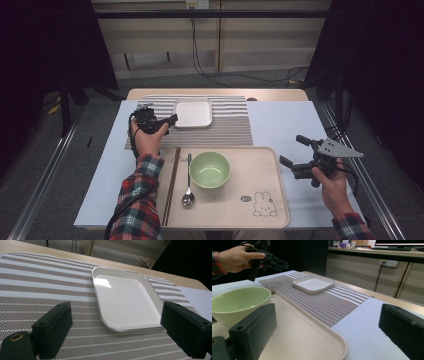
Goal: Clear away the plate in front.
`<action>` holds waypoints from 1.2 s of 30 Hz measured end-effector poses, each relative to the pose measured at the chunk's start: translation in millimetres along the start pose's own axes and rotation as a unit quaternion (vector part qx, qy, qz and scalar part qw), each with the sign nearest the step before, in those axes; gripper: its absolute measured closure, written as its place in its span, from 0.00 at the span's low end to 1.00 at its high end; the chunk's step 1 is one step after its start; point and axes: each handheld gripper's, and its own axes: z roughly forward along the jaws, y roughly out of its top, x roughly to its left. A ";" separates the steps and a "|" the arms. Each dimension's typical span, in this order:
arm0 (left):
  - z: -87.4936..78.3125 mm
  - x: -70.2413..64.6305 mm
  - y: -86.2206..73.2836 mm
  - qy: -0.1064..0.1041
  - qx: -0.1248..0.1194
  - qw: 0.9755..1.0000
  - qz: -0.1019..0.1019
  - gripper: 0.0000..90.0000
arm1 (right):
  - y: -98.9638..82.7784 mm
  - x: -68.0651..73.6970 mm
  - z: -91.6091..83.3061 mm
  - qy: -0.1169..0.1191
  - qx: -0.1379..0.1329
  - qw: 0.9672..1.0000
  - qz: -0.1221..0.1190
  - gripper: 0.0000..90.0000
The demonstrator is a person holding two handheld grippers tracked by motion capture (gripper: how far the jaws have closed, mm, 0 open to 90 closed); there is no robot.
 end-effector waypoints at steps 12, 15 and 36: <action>14.6 5.3 5.9 0.018 -0.001 1.000 -0.010 0.12 | 0.4 -0.3 -1.2 -0.001 0.000 1.000 0.001 0.01; 18.5 7.3 7.2 0.026 0.001 1.000 -0.010 0.14 | 0.5 -0.4 -1.5 -0.002 0.000 1.000 0.003 0.01; 34.4 18.2 11.7 0.048 0.007 0.999 -0.003 0.34 | 0.9 -1.3 -1.1 -0.002 -0.001 1.000 0.002 0.01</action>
